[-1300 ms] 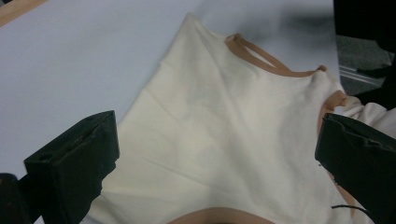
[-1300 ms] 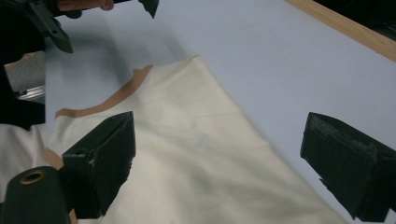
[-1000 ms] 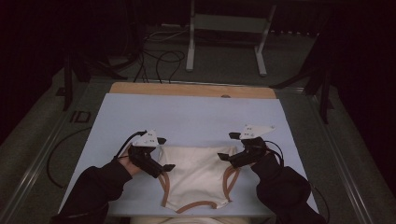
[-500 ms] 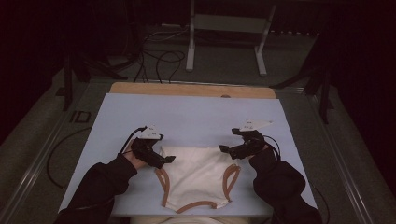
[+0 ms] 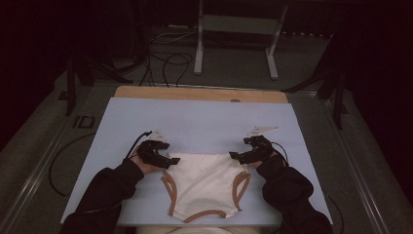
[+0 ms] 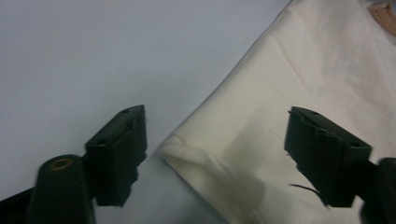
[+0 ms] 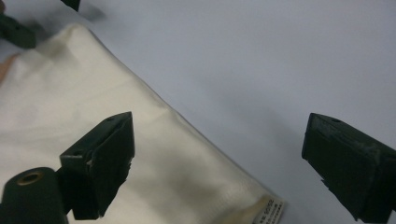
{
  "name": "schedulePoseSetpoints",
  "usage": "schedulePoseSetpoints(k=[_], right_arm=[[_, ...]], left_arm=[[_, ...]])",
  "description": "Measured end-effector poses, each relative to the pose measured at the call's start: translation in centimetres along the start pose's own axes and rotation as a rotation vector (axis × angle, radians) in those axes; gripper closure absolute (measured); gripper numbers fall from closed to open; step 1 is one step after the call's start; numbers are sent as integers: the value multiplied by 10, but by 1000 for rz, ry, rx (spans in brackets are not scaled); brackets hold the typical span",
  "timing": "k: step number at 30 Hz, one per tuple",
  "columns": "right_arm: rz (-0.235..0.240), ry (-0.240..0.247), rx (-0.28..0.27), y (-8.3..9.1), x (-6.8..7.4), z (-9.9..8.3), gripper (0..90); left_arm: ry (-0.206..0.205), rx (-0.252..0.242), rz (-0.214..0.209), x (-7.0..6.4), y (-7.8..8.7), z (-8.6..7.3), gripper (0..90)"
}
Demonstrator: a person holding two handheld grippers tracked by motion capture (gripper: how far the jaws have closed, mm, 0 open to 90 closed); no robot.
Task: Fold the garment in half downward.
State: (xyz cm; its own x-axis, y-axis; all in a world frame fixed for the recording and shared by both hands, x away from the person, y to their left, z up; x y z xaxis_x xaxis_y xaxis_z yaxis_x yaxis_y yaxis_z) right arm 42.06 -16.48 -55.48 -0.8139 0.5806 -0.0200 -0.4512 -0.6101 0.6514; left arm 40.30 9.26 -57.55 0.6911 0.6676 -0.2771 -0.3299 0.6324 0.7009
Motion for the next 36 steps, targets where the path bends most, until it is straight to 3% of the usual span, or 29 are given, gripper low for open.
schedulePoseSetpoints(k=[1, 7, 14, 19, 24, 28, 31, 36], right_arm=[[1, -5, 15, -2, -1, -4, 131], [10, -34, 74, -12, -5, -22, 227], [32, 6, 148, -12, 2, -35, 578], [44, 20, 158, -9, 4, -37, 795], [53, 31, 170, -8, 6, -37, 840], [48, 37, 173, -8, 6, -37, 843], [46, 40, 170, -6, 7, -36, 851], [43, 46, 144, -1, 5, -31, 855]], left_arm=[[-3, 6, 22, 4, -2, -2, 232], [-5, 29, 37, 12, -10, -10, 325], [-38, 26, 49, 15, -9, -11, 425], [-42, 28, 46, 18, -8, -11, 533], [-44, 45, 27, 15, -7, -12, 636], [-24, 53, -11, 11, -8, -12, 784], [-20, 44, 8, 10, -7, -11, 860], [-25, 9, 42, 13, 4, -4, 878]])
Point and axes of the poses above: each handheld gripper's, and its own axes: y roughly backward along the jaws, z roughly out of its top, x roughly to its left, the point moved 10 cm from there along -y, roughly forward along the jaws, and after that the axes turned 11 degrees about y, right-handed, at the moved point
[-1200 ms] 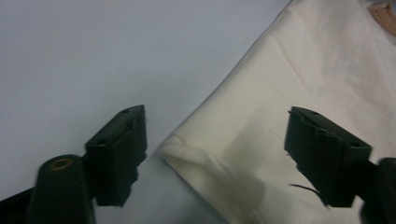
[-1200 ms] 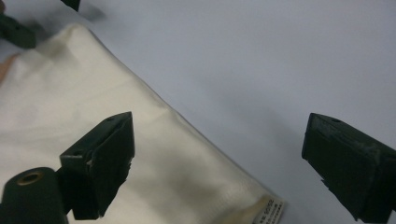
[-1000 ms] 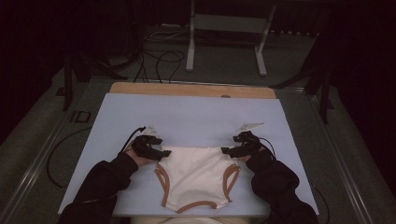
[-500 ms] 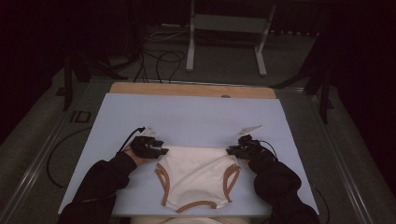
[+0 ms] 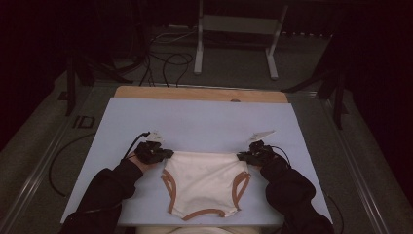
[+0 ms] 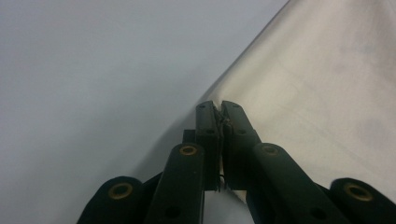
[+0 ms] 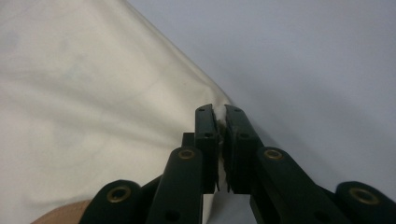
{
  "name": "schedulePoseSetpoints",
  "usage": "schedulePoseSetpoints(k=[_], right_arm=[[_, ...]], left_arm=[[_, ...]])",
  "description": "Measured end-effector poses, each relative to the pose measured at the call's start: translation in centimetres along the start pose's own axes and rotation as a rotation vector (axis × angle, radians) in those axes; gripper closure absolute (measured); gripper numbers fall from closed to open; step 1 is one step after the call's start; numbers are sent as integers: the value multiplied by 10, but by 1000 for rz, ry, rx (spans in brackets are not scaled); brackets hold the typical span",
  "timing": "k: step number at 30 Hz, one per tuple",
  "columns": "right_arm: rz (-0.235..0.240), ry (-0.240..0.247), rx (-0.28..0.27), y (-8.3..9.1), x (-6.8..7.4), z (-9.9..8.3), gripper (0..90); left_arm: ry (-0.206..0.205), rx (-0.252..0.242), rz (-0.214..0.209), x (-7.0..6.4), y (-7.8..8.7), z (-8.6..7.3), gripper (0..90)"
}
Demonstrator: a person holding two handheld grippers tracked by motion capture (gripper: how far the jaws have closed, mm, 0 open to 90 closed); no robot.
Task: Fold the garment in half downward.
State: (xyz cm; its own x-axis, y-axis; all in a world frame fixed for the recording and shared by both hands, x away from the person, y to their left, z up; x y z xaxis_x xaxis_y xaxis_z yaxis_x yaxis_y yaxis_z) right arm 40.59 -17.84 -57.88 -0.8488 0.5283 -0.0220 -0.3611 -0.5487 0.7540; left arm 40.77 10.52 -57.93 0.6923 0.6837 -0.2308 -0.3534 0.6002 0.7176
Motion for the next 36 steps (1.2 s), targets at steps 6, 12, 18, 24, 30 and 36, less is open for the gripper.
schedulePoseSetpoints(k=[6, 12, 18, 24, 30, 36], right_arm=[[-11, 7, -42, 6, -3, 11, 861], [-37, 25, -52, 7, -13, 25, 861], [-56, 24, -76, 7, -27, 44, 861], [-66, 16, -67, 3, -38, 55, 861], [-73, -1, -60, -5, -46, 57, 861], [-89, -16, -44, -11, -57, 57, 861]], left_arm=[[10, -45, 23, 6, 16, 15, 878], [3, -60, 36, 6, 19, 22, 877], [4, -64, 65, 19, 17, 31, 876], [5, -66, 82, 29, 14, 41, 876], [-1, -68, 95, 38, 11, 51, 875], [6, -70, 94, 44, 5, 62, 876]])
Point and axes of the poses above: each handheld gripper's, and its own axes: y roughly backward along the jaws, z roughly out of its top, x roughly to its left, the point moved 10 cm from there along -y, roughly forward along the jaws, and after that the axes turned 11 degrees about y, right-handed, at the moved point
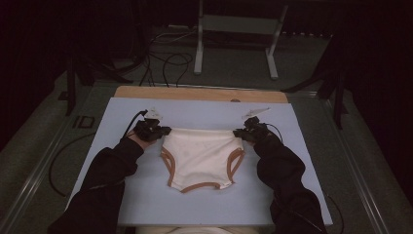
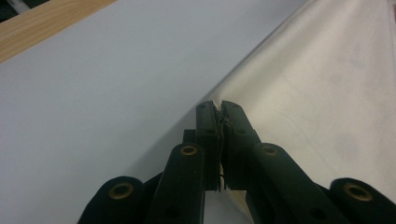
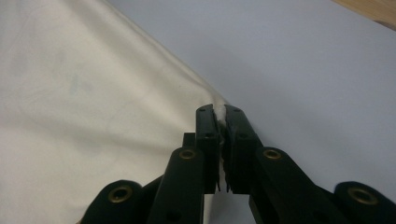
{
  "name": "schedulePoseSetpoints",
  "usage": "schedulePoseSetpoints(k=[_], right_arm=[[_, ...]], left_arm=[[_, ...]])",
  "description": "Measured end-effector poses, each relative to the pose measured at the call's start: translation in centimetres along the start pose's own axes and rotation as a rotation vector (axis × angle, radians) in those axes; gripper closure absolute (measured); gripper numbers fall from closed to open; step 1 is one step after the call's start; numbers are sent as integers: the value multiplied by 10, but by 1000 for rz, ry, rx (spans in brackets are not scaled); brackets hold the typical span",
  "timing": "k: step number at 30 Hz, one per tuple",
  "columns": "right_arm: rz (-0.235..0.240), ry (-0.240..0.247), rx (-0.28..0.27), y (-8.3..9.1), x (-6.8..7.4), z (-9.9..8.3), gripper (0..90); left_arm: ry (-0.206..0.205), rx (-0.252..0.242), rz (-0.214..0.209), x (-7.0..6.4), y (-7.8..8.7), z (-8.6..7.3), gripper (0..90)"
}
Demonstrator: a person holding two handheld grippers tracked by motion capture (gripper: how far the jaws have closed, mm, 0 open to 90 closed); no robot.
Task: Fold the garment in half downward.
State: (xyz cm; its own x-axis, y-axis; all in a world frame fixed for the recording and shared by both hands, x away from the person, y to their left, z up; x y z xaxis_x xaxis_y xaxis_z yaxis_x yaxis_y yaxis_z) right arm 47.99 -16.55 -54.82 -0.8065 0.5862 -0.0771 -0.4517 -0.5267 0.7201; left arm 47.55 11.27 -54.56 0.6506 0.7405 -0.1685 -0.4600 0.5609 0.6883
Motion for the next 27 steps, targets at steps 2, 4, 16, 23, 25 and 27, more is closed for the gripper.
schedulePoseSetpoints(k=[2, 4, 16, 23, 25, 27], right_arm=[[-8, -2, 5, -1, -4, 1, 861], [-13, -8, 3, -1, -8, 2, 861], [-45, -24, -8, -6, -22, 8, 861], [-80, -22, 2, -15, -31, 10, 861], [-76, -29, 6, -16, -32, 9, 861], [-74, -32, 6, -17, -33, 9, 860]], left_arm=[[6, -4, -7, 1, -2, 3, 876], [5, -9, -8, 1, -2, 5, 876], [19, -41, -9, 7, -6, 16, 876], [33, -58, 16, 16, -16, 21, 872], [35, -54, 17, 17, -18, 21, 872], [45, -55, 19, 18, -21, 20, 871]])
Point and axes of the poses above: each handheld gripper's, and its own axes: y roughly backward along the jaws, z roughly out of its top, x roughly to its left, the point moved 10 cm from there along -y, roughly forward along the jaws, and after that the axes turned 11 degrees about y, right-handed, at the moved point
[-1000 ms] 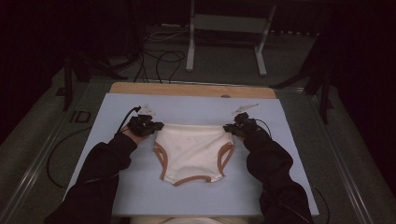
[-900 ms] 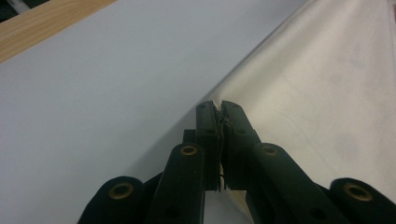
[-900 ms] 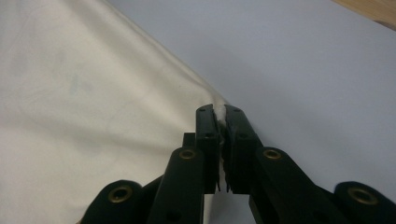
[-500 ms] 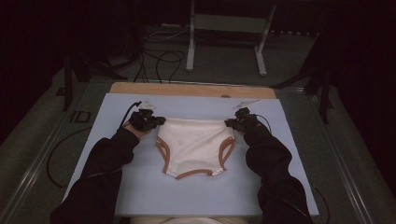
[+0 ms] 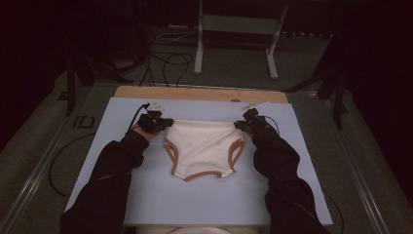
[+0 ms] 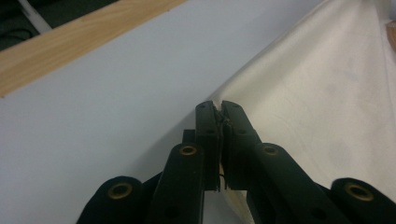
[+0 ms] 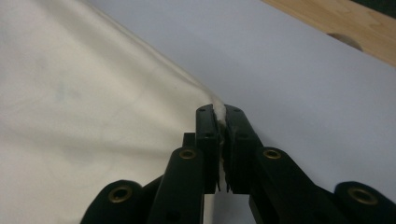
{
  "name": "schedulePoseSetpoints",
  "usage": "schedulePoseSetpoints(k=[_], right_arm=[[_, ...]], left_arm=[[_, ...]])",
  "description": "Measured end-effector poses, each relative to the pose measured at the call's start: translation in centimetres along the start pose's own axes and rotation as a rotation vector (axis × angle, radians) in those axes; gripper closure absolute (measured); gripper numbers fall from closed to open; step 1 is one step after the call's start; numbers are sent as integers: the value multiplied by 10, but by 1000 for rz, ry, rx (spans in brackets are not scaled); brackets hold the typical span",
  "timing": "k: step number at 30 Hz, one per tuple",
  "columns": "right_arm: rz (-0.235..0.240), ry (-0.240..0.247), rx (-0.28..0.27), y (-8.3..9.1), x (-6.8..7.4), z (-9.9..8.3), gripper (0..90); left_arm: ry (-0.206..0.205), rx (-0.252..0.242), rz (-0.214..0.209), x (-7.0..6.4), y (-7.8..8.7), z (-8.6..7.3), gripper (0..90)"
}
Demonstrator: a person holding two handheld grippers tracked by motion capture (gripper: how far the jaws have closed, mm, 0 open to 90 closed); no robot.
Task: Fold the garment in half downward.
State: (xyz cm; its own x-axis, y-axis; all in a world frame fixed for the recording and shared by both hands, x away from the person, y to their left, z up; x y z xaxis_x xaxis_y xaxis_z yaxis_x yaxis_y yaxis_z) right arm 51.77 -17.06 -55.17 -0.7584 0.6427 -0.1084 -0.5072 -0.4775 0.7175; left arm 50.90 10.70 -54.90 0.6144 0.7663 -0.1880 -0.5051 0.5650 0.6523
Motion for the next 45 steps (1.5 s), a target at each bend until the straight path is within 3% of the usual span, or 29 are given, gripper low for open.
schedulePoseSetpoints(k=[12, 16, 20, 23, 24, 26, 27, 30, 33, 36, 42, 43, 45], right_arm=[[20, -47, 35, -22, -5, -9, 832], [14, -64, 43, -26, -9, -12, 782], [-25, -101, 71, -27, -18, -18, 719], [-36, -106, 66, -24, -21, -18, 611], [-36, -106, 66, -24, -21, -18, 611], [-36, -109, 55, -19, -22, -17, 528], [-37, -103, 55, -18, -21, -16, 497], [-40, -97, 59, -15, -21, -16, 452], [-37, -102, 47, -8, -18, -15, 456], [-35, -95, 34, -4, -15, -13, 482], [7, -71, 26, 7, 3, -16, 638], [5, -48, 48, 7, 10, -21, 697], [9, -41, 70, 5, 14, -27, 724]], left_arm=[[42, 44, 16, 10, -16, -10, 867], [55, 67, 25, 13, -22, -15, 854], [73, 74, 25, 15, -24, -17, 829], [94, 73, 30, 17, -22, -16, 716], [94, 73, 30, 17, -22, -16, 617], [98, 68, 48, 18, -21, -16, 453], [125, 58, 41, 19, -19, -14, 366], [143, 54, 39, 20, -17, -13, 188], [127, 55, -15, 14, -13, -14, 19], [124, 40, -34, 12, -9, -12, 5], [128, -21, -75, 3, 5, -5, 5], [113, -25, -74, -2, 9, -6, 5], [107, -27, -92, -8, 13, -7, 5]])
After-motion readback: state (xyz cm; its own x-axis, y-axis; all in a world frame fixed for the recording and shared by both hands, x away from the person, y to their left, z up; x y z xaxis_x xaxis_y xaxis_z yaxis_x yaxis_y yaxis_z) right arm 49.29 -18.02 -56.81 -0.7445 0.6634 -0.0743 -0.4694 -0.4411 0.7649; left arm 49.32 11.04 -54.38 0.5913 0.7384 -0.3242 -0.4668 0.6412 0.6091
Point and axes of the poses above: each handheld gripper's, and its own axes: y roughly backward along the jaws, z roughly out of its top, x roughly to its left, the point moved 10 cm from there along -y, roughly forward along the jaws, and after that the axes turned 11 degrees about y, right-handed, at the moved point
